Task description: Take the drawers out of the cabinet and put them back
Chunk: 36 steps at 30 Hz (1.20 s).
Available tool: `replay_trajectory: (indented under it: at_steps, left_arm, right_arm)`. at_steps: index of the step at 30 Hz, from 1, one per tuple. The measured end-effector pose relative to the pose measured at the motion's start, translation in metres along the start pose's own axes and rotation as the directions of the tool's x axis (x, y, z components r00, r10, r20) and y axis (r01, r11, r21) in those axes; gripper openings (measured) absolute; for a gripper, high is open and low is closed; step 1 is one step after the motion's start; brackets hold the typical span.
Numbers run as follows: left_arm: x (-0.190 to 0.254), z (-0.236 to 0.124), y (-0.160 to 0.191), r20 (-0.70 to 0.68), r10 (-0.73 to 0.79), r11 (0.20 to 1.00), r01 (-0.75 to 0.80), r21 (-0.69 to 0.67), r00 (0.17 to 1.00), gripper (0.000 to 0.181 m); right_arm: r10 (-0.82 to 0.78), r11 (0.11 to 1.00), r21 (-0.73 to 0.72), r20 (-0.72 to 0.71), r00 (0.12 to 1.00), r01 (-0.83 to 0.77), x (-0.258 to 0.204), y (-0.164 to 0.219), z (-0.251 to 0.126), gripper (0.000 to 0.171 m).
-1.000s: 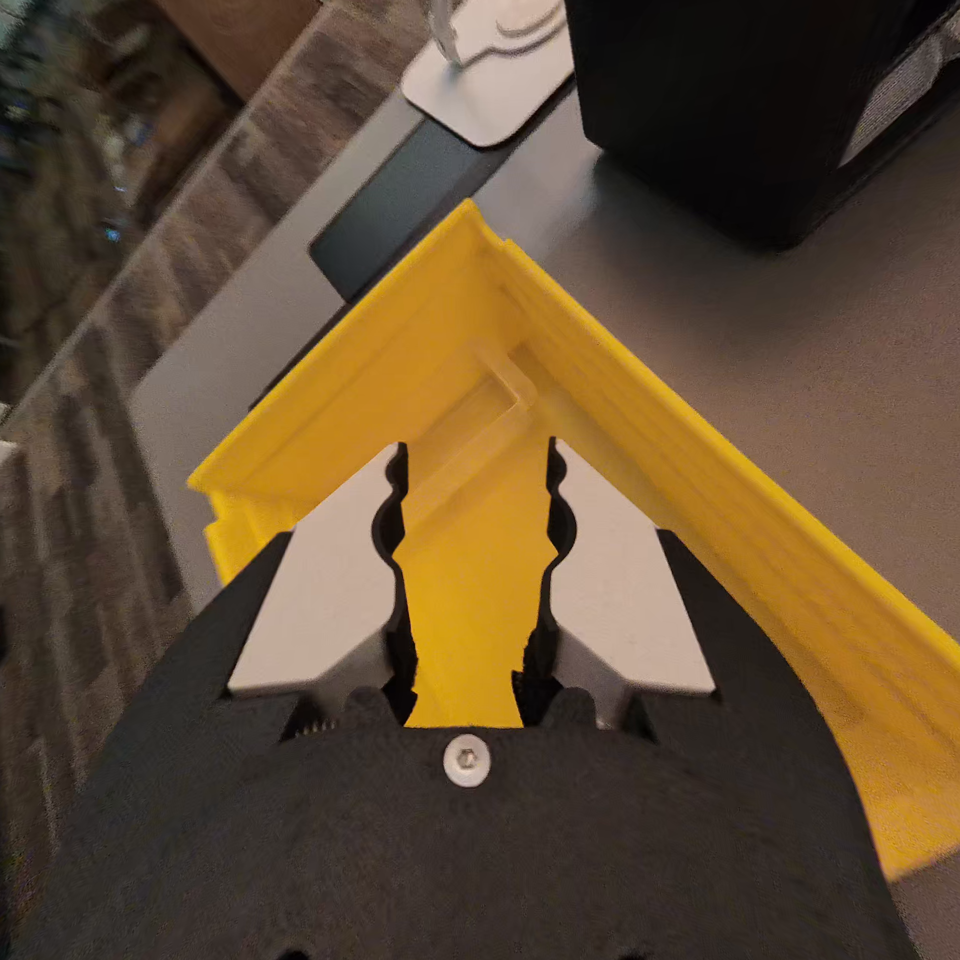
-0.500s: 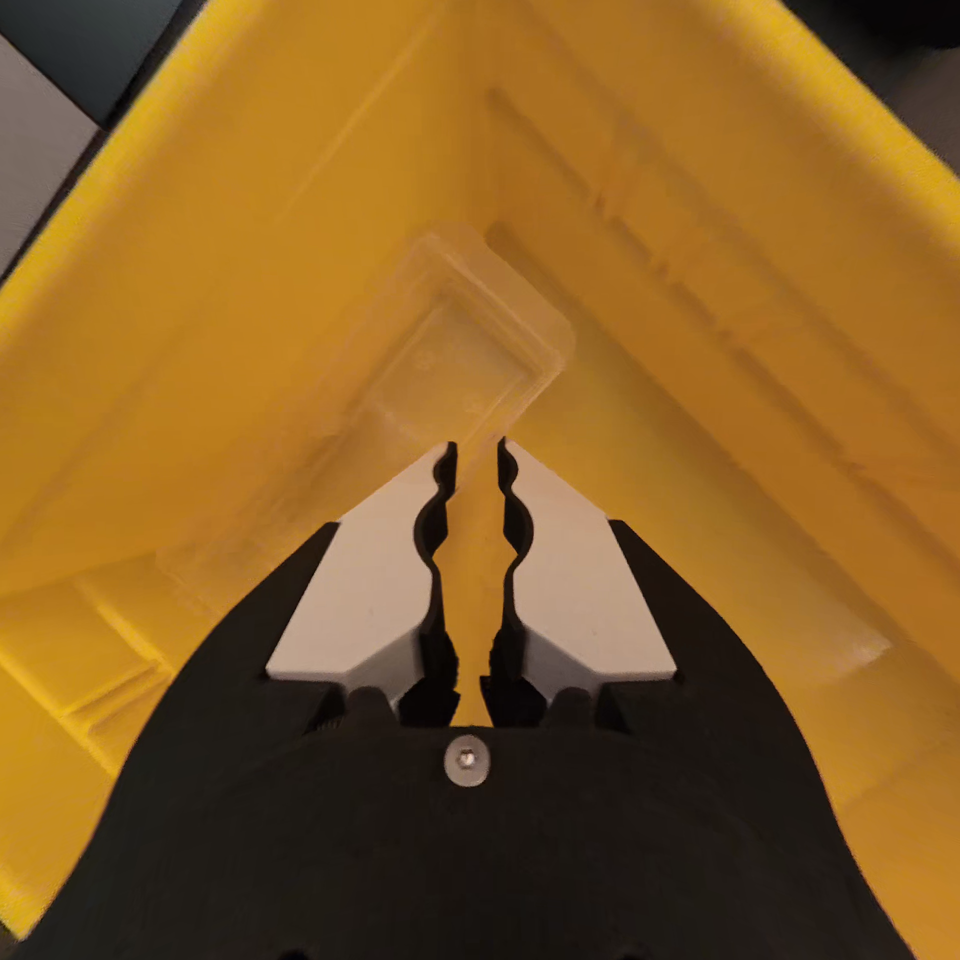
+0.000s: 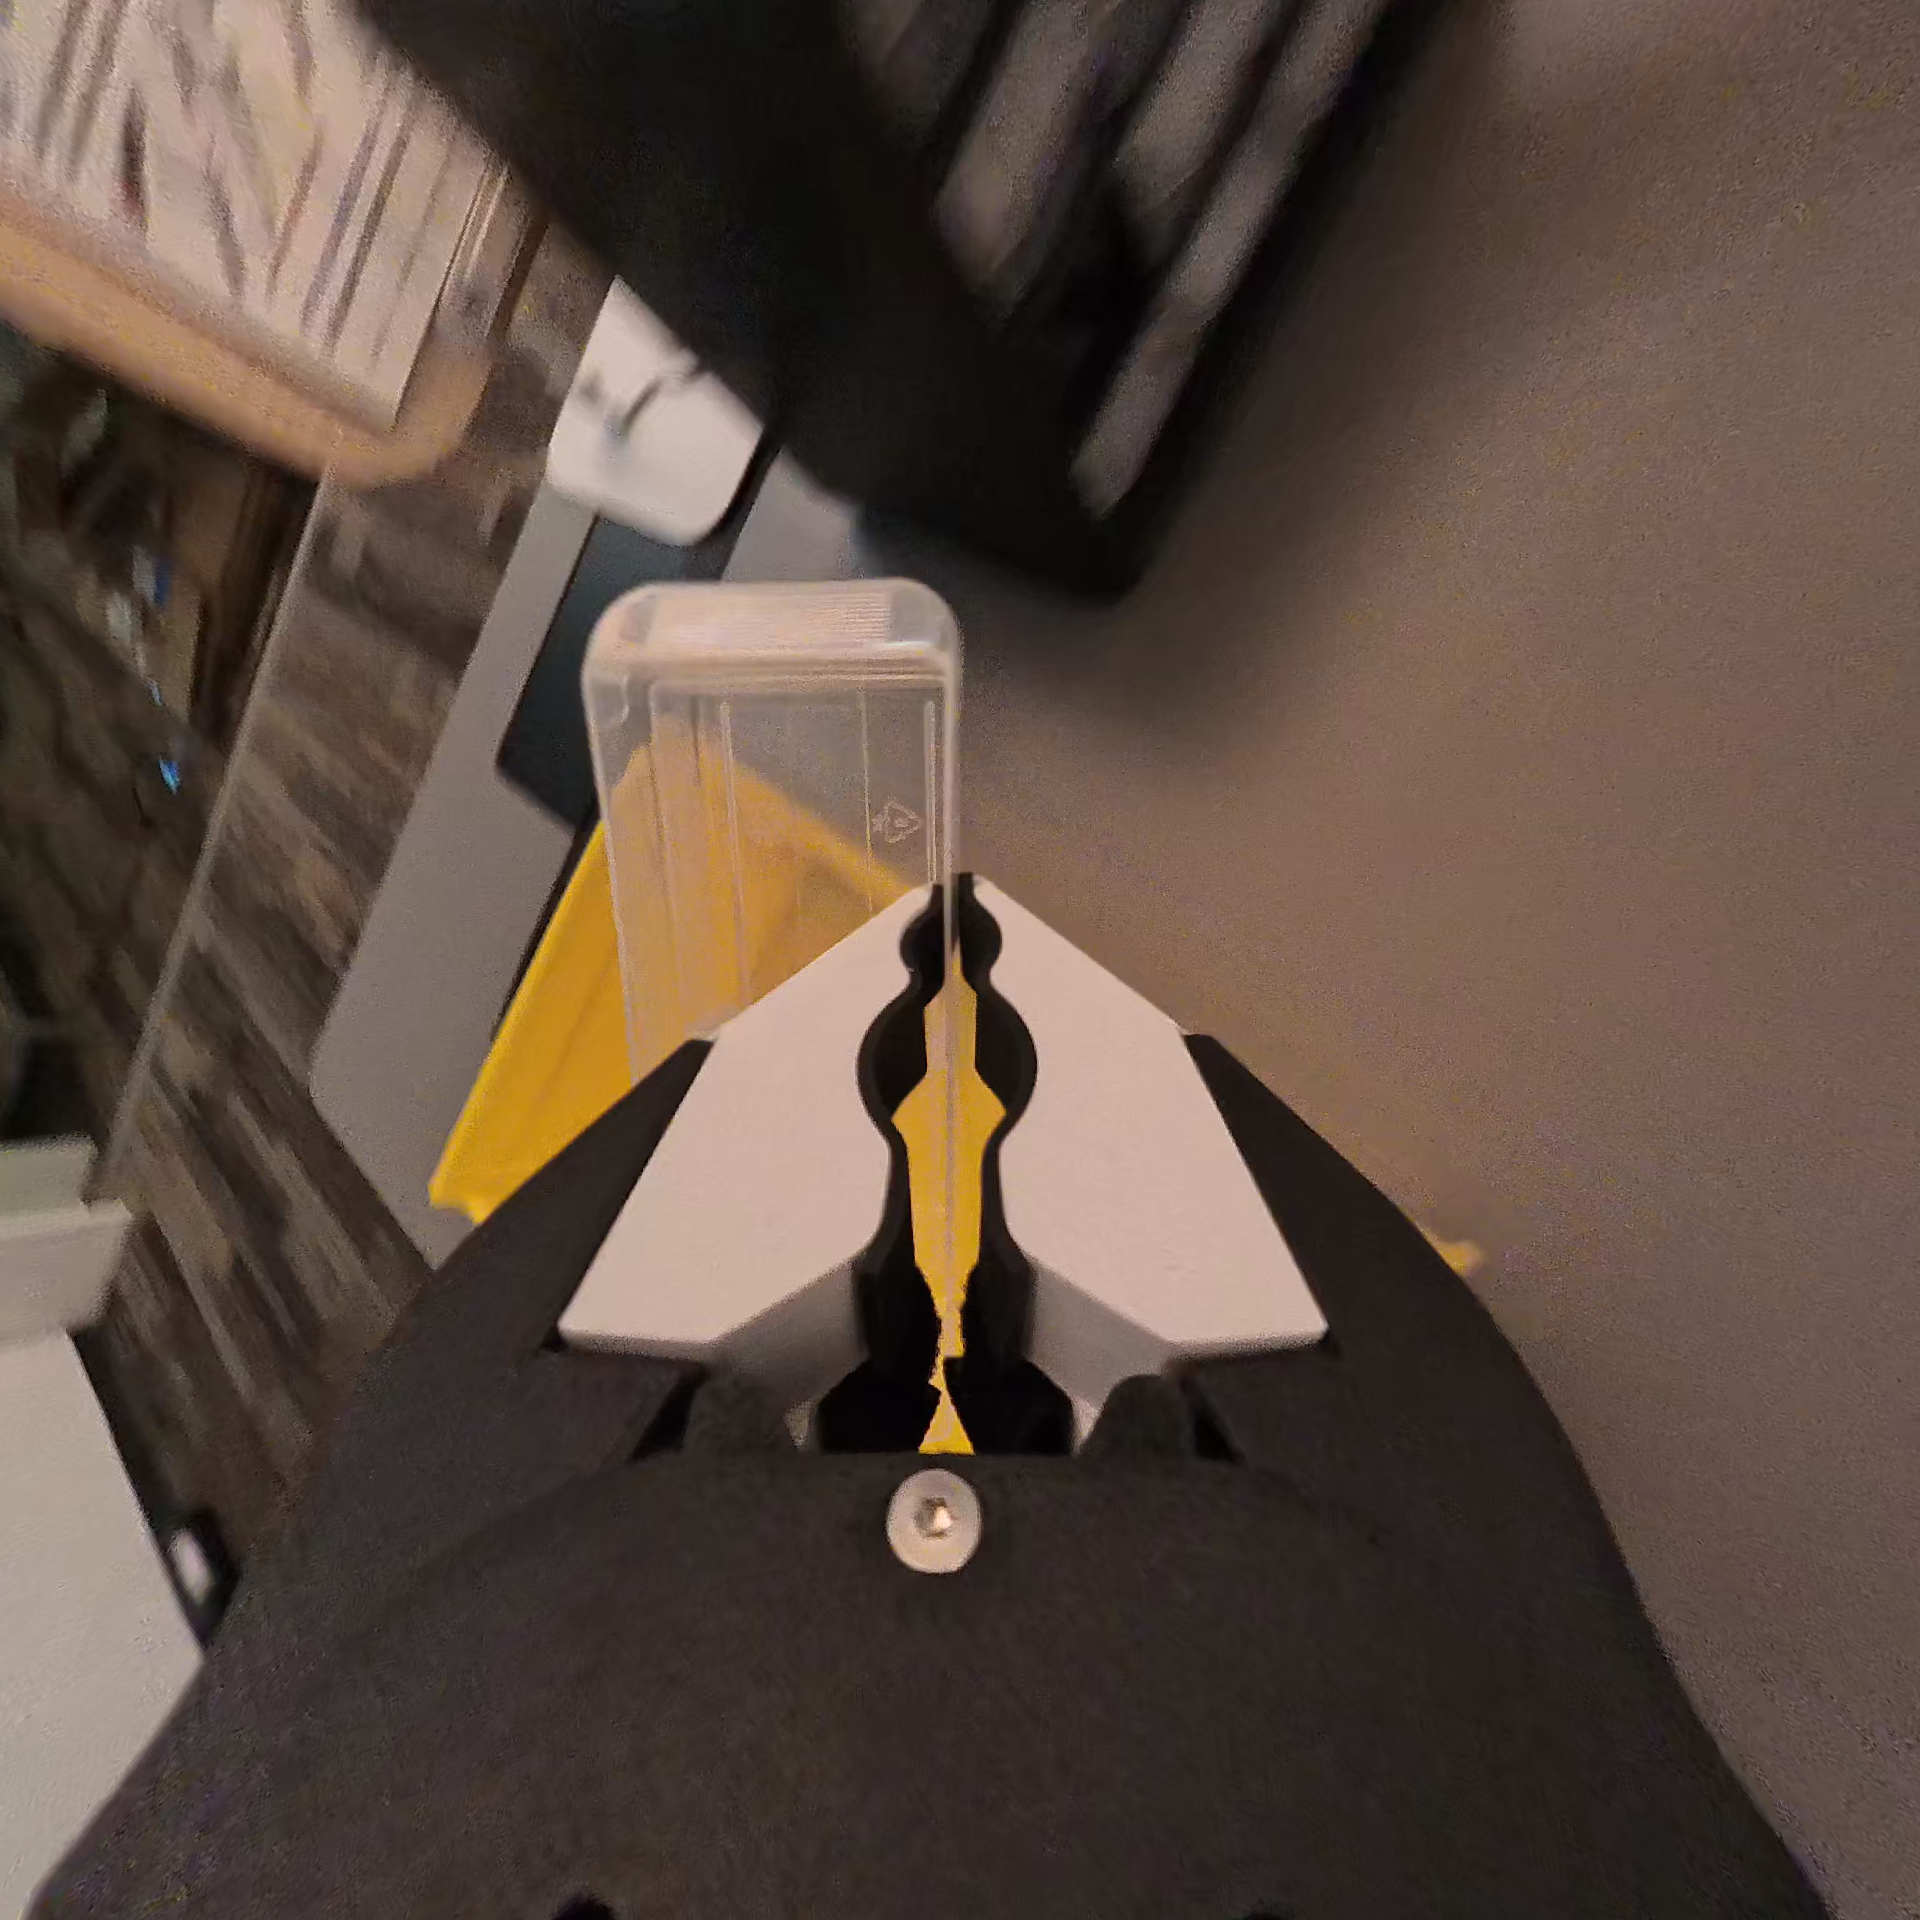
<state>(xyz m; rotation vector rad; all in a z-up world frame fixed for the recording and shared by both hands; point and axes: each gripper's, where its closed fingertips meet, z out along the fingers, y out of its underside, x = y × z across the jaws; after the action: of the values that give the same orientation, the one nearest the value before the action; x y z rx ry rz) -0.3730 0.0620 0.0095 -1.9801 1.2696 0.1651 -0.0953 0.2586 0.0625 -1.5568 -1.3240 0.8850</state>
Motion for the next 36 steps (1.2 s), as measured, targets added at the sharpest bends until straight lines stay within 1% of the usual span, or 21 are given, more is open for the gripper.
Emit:
replay_trajectory:
  at_steps: [1, 3, 5, 6, 9, 11, 13, 16, 19, 21, 22, 24, 25, 26, 28, 29, 32, 36]
  left_arm:
    - [0.023, 0.000, -0.022, -0.033, 0.071, 0.997, -0.071, 0.015, 0.997, 0.000]
    - [0.079, 0.010, -0.050, -0.134, 0.214, 0.976, -0.216, 0.005, 0.968, 0.000]
    - [0.131, 0.029, -0.063, -0.230, 0.335, 0.939, -0.343, 0.007, 0.914, 0.000]
    - [0.154, 0.040, -0.065, -0.276, 0.369, 0.925, -0.379, 0.017, 0.887, 0.000]
    - [0.210, 0.068, -0.067, -0.436, 0.373, 0.918, -0.394, 0.044, 0.819, 0.000]
    - [0.230, 0.083, -0.064, -0.497, 0.392, 0.900, -0.434, 0.035, 0.774, 0.000]
    - [0.235, 0.094, -0.064, -0.503, 0.426, 0.880, -0.474, 0.036, 0.752, 0.000]
    - [0.241, 0.100, -0.065, -0.554, 0.391, 0.891, -0.454, 0.028, 0.735, 0.000]
    - [0.239, 0.106, -0.057, -0.562, 0.369, 0.892, -0.451, -0.008, 0.740, 0.001]
    - [0.237, 0.108, -0.056, -0.540, 0.365, 0.900, -0.436, -0.005, 0.759, 0.004]
    - [0.234, 0.109, -0.058, -0.512, 0.362, 0.906, -0.423, -0.004, 0.779, 0.015]
    - [0.225, 0.108, -0.060, -0.449, 0.335, 0.923, -0.384, -0.020, 0.829, 0.041]
    - [0.220, 0.106, -0.059, -0.417, 0.312, 0.933, -0.358, -0.036, 0.854, 0.049]
    - [0.214, 0.103, -0.058, -0.386, 0.284, 0.944, -0.327, -0.049, 0.878, 0.061]
    - [0.203, 0.096, -0.055, -0.314, 0.234, 0.964, -0.261, -0.049, 0.920, 0.072]
    - [0.196, 0.093, -0.052, -0.270, 0.219, 0.970, -0.240, -0.047, 0.938, 0.075]
    - [0.174, 0.089, -0.037, -0.145, 0.201, 0.974, -0.213, -0.074, 0.969, 0.070]
    - [0.144, 0.094, -0.019, -0.039, 0.181, 0.975, -0.185, -0.123, 0.983, 0.070]
  right_arm:
    - [0.001, 1.000, 0.002, 0.002, 1.000, -0.001, 0.000, 0.000, 0.000, 0.000]
    - [0.000, 1.000, 0.002, 0.001, 1.000, 0.000, 0.000, 0.000, 0.000, 0.000]
    - [-0.008, 1.000, 0.000, -0.004, 1.000, 0.008, 0.000, 0.000, 0.000, 0.000]
    - [-0.011, 1.000, -0.002, -0.006, 1.000, 0.011, 0.000, 0.000, 0.000, 0.000]
    - [-0.013, 1.000, -0.002, -0.008, 1.000, 0.013, 0.000, 0.000, 0.000, 0.000]
    - [-0.017, 1.000, -0.004, -0.012, 1.000, 0.017, 0.000, 0.000, 0.000, 0.000]
    - [-0.023, 1.000, -0.008, -0.018, 1.000, 0.023, 0.000, 0.000, 0.000, 0.000]
    - [-0.030, 0.999, -0.011, -0.022, 0.999, 0.030, 0.000, 0.000, 0.000, 0.000]
    - [-0.026, 1.000, -0.008, -0.016, 1.000, 0.026, 0.000, 0.000, 0.000, 0.000]
    - [-0.031, 0.999, -0.007, -0.014, 0.999, 0.031, 0.000, 0.000, 0.000, 0.000]
    - [-0.031, 0.999, -0.006, -0.012, 0.999, 0.031, 0.000, 0.000, 0.000, 0.000]
    - [-0.029, 1.000, -0.004, -0.008, 1.000, 0.029, 0.000, 0.000, 0.000, 0.000]
    - [-0.031, 1.000, -0.003, -0.007, 1.000, 0.031, 0.000, 0.000, 0.000, 0.000]
    - [-0.031, 1.000, -0.002, -0.006, 0.999, 0.031, 0.000, 0.000, 0.000, 0.000]
    - [-0.030, 1.000, 0.000, -0.003, 1.000, 0.030, 0.000, 0.000, 0.000, 0.000]
    - [-0.031, 1.000, 0.000, -0.002, 1.000, 0.031, 0.000, 0.000, 0.000, 0.000]
    - [-0.033, 0.999, -0.002, -0.002, 0.999, 0.033, 0.000, 0.000, 0.000, 0.000]
    - [-0.031, 1.000, -0.001, -0.005, 0.999, 0.031, 0.000, 0.000, 0.000, 0.000]
